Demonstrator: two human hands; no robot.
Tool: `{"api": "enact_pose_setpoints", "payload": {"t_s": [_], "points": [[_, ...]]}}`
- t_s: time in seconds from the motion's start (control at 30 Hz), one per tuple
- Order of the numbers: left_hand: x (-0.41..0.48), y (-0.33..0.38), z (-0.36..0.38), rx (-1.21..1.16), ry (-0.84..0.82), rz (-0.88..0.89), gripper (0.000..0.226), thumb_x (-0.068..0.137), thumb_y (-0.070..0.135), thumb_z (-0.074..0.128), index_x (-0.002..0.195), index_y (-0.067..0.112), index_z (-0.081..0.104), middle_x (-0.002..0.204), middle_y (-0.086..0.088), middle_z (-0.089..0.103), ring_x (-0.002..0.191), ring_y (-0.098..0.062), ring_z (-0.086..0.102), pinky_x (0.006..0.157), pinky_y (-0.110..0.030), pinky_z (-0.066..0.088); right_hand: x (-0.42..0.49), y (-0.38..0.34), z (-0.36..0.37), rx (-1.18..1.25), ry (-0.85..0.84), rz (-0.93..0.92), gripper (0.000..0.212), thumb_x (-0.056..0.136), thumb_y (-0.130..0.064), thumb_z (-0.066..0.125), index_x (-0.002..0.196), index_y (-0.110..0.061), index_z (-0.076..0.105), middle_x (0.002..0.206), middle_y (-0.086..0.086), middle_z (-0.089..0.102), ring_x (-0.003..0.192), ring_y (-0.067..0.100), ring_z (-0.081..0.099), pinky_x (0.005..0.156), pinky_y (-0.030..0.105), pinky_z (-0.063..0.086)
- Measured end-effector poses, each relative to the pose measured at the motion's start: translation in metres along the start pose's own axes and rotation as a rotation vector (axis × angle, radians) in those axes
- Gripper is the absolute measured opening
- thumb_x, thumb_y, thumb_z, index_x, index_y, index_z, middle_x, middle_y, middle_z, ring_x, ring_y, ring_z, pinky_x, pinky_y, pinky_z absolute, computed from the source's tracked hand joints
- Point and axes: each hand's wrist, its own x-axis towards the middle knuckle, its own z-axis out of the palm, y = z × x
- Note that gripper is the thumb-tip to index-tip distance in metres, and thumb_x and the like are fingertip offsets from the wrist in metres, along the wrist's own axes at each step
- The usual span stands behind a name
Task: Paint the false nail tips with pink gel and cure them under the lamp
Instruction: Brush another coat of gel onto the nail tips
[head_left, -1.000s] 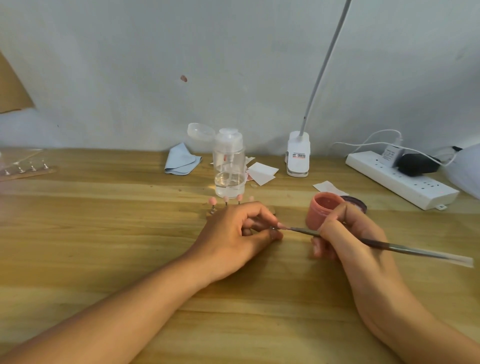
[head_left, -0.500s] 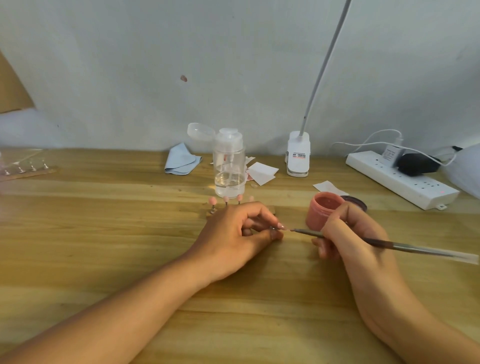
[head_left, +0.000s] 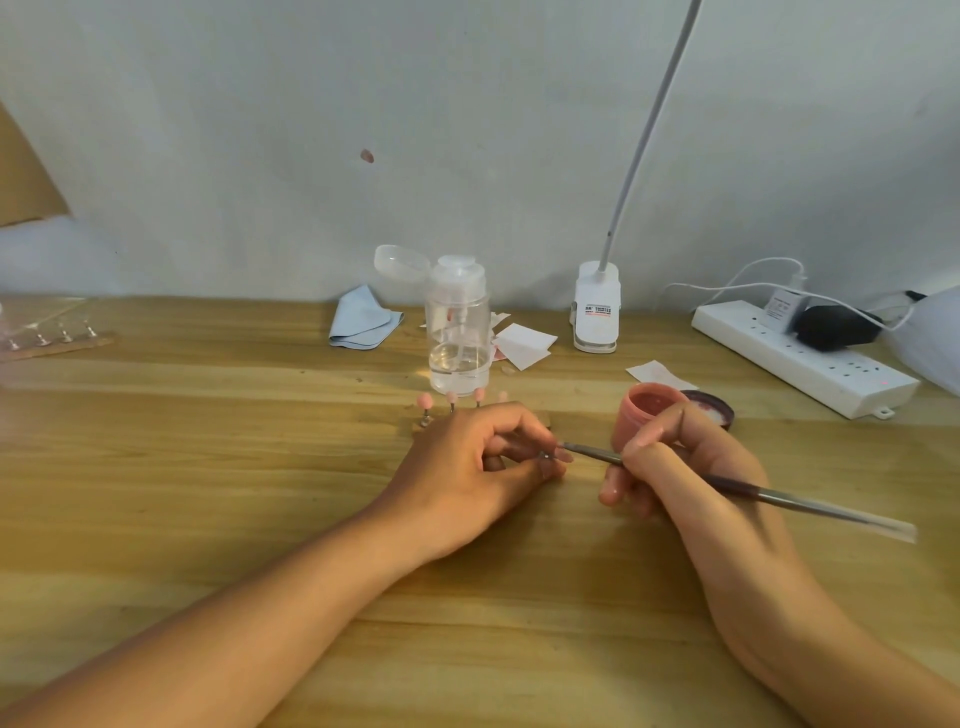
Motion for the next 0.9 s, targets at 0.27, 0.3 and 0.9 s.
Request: {"api": "enact_pose_setpoints", "payload": {"t_s": [0.27, 0.3, 0.9], "points": [[0.0013, -0.0031, -0.0002, -0.007, -0.009, 0.01, 0.007, 0.086, 0.014, 0.075, 0.088, 0.019, 0.071, 0.088, 0.01, 0.077, 0.077, 0.003, 0.067, 0.073, -0.033, 0.05, 0.0008, 0.0005, 0.0001, -0.01, 0.035, -0.004, 0.011, 0.087, 0.002, 0.052, 0.078, 0.004, 0.046, 0.061, 0.009, 0.065, 0.065, 0.024, 0.048, 0.062, 0.036, 0.036], [0.0014, -0.0036, -0.0004, -0.009, -0.014, 0.018, 0.006, 0.087, 0.014, 0.075, 0.089, 0.017, 0.072, 0.088, 0.01, 0.077, 0.074, 0.005, 0.066, 0.069, -0.029, 0.049, 0.0012, 0.0009, -0.0004, 0.001, 0.051, -0.009, 0.012, 0.087, 0.003, 0.052, 0.077, 0.005, 0.045, 0.061, 0.008, 0.065, 0.065, 0.024, 0.049, 0.062, 0.036, 0.036], [0.0015, -0.0034, -0.0008, -0.013, -0.002, 0.007, 0.014, 0.087, 0.012, 0.074, 0.085, 0.025, 0.071, 0.087, 0.011, 0.077, 0.069, 0.009, 0.061, 0.06, -0.007, 0.036, 0.0012, 0.006, -0.0016, -0.004, 0.053, -0.042, 0.02, 0.086, -0.005, 0.057, 0.071, -0.001, 0.046, 0.052, 0.005, 0.058, 0.06, 0.017, 0.049, 0.06, 0.029, 0.038]]}}
